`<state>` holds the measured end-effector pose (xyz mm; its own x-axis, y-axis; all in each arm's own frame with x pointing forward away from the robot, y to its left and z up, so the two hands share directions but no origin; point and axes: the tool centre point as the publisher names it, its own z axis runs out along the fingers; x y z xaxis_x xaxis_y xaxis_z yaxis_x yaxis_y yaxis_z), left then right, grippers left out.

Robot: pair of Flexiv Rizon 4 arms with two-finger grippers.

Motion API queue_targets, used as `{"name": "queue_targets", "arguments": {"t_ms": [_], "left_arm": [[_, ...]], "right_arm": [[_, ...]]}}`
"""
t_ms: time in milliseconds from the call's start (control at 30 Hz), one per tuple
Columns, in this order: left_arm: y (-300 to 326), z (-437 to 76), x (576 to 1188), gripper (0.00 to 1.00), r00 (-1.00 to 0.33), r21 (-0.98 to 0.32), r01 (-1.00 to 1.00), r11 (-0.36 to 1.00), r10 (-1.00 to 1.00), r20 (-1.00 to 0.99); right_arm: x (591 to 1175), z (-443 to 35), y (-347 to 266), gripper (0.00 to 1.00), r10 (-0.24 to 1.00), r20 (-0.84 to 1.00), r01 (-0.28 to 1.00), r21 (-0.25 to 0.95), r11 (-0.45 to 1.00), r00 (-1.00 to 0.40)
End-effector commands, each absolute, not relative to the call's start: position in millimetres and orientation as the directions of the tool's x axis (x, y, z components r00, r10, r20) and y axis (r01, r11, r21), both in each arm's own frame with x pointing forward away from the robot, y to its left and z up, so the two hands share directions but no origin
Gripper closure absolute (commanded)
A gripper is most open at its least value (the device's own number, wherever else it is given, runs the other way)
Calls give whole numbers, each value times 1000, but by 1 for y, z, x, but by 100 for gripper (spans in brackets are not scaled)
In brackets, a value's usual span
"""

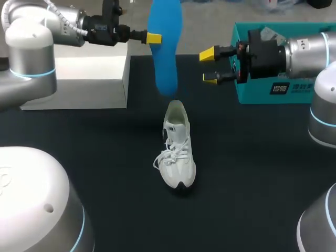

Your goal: Take the shoe out of the shoebox, open the shoe tongue, remove and reinsert the insole, then place the shoe into the shoebox

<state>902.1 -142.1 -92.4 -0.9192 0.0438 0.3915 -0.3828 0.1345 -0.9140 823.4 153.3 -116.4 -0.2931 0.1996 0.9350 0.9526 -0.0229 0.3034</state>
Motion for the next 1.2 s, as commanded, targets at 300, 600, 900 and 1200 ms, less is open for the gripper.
{"name": "queue_targets", "arguments": {"t_ms": [300,600,900,1200], "left_arm": [[-131,-95,906,100,-935,-938,348,15,-75,-348],[-130,-80,905,100,-917,-919,384,-84,82,-391],[-130,-80,905,100,-917,-919,384,-84,82,-391],[-128,-65,916,100,-395,-396,918,7,106,-913]], "right_arm": [[824,-117,155,0,201,935,953,304,-24,-293],[824,-117,155,0,201,935,953,304,-24,-293],[824,-117,155,0,201,935,953,304,-24,-293],[824,-117,155,0,201,935,953,304,-24,-293]]}}
